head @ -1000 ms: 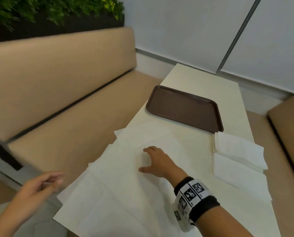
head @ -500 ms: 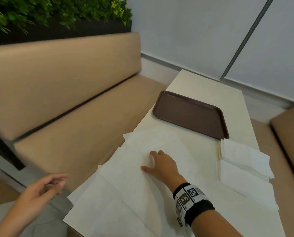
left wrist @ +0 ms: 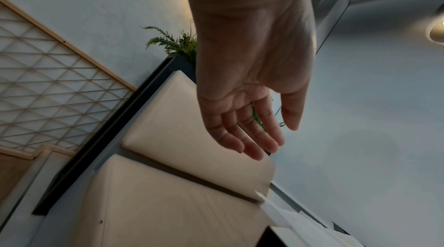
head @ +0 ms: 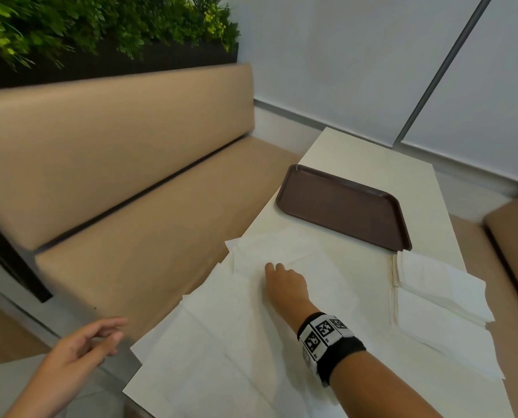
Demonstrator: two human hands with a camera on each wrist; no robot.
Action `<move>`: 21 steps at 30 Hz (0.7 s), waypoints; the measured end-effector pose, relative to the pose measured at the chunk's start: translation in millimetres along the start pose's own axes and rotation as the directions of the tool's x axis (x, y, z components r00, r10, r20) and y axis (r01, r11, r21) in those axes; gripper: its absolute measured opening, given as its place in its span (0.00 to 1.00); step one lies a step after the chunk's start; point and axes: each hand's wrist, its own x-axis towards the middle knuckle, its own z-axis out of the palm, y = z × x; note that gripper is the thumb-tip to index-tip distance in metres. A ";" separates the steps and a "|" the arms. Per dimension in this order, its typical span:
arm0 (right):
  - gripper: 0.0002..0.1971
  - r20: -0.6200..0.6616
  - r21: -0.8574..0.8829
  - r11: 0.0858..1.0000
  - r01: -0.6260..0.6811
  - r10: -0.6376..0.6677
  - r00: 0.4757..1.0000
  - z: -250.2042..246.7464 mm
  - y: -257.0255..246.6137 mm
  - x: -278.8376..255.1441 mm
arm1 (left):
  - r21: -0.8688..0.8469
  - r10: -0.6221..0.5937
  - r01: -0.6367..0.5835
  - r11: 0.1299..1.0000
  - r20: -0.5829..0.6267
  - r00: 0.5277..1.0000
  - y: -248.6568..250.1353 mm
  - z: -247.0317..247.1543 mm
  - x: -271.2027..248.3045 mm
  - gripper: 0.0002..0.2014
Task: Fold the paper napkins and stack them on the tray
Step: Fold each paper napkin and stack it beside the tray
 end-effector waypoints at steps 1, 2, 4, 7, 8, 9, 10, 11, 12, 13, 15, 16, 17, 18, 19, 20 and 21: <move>0.09 -0.016 0.010 1.000 0.002 -0.002 1.000 -2.6 3.7 0.9 | -0.001 -0.002 0.002 1.000 -0.003 1.000 1.9 -0.7 -0.3 0.10; 0.07 -0.048 0.028 1.000 -0.002 0.004 0.999 -6.0 6.3 0.2 | 0.001 0.002 -0.002 1.000 -0.001 1.000 3.3 -2.0 -0.4 0.11; 0.03 -0.075 0.159 0.985 -0.063 0.076 0.994 -11.3 12.0 1.6 | 0.000 0.014 -0.014 1.000 0.021 1.000 7.9 -4.7 -0.6 0.12; 0.06 -0.132 0.356 0.925 -0.132 0.190 0.973 -35.9 25.0 -0.5 | 0.021 0.055 -0.056 0.998 0.045 0.997 25.4 -5.6 0.2 0.11; 0.07 -0.178 0.433 0.892 -0.127 0.223 0.958 -48.4 31.9 -3.2 | 0.032 0.074 -0.076 0.997 0.055 0.996 35.3 -4.5 1.2 0.10; 0.08 -0.219 0.522 0.848 -0.097 0.243 0.945 -61.5 39.1 -7.6 | 0.036 0.095 -0.098 0.995 0.064 0.993 46.8 -1.5 3.2 0.09; 0.08 -0.254 0.609 0.791 -0.048 0.252 0.934 -74.6 46.9 -13.2 | 0.036 0.119 -0.122 0.992 0.076 0.990 59.7 4.1 6.0 0.08; 0.08 -0.285 0.693 0.721 0.008 0.264 0.921 -89.0 54.9 -20.7 | 0.039 0.142 -0.146 0.988 0.096 0.985 71.1 12.1 11.0 0.08; 0.09 -0.306 0.766 0.640 0.060 0.282 0.909 -104.1 61.8 -30.6 | 0.037 0.169 -0.175 0.984 0.126 0.978 82.7 22.0 15.2 0.11; 0.10 -0.309 0.836 0.540 0.102 0.309 0.900 -118.5 67.0 -41.8 | 0.020 0.191 -0.197 0.980 0.163 0.968 94.5 34.7 19.0 0.15; 0.10 -0.251 0.951 0.267 0.154 0.383 0.889 -140.4 78.7 -65.5 | -0.053 0.188 -0.180 0.982 0.280 0.941 118.9 67.2 23.9 0.24; 0.08 -0.203 0.979 0.117 0.169 0.412 0.888 -147.0 84.9 -77.4 | -0.108 0.168 -0.138 0.984 0.356 0.919 130.5 84.9 25.0 0.33; 0.08 -0.153 0.983 -0.023 0.180 0.427 0.891 -150.7 90.4 -89.1 | -0.169 0.145 -0.078 0.982 0.429 0.892 140.9 102.9 26.5 0.44; 0.08 -0.108 0.973 -0.139 0.185 0.433 0.895 -150.9 95.8 -99.6 | -0.227 0.130 -0.018 0.974 0.488 0.863 149.5 120.4 27.4 0.52; 0.08 -0.071 0.955 -0.230 0.188 0.436 0.897 -148.9 100.5 -109.7 | -0.289 0.129 0.040 0.956 0.540 0.832 157.8 136.8 28.1 0.57; 0.08 -0.038 0.936 -0.297 0.189 0.448 0.893 -145.1 104.0 -119.4 | -0.358 0.147 0.091 0.929 0.583 0.799 165.6 151.2 28.4 0.58; 0.08 -0.009 0.920 -0.343 0.188 0.462 0.887 -140.1 106.7 -129.2 | -0.421 0.173 0.131 0.898 0.611 0.773 171.8 163.3 29.1 0.57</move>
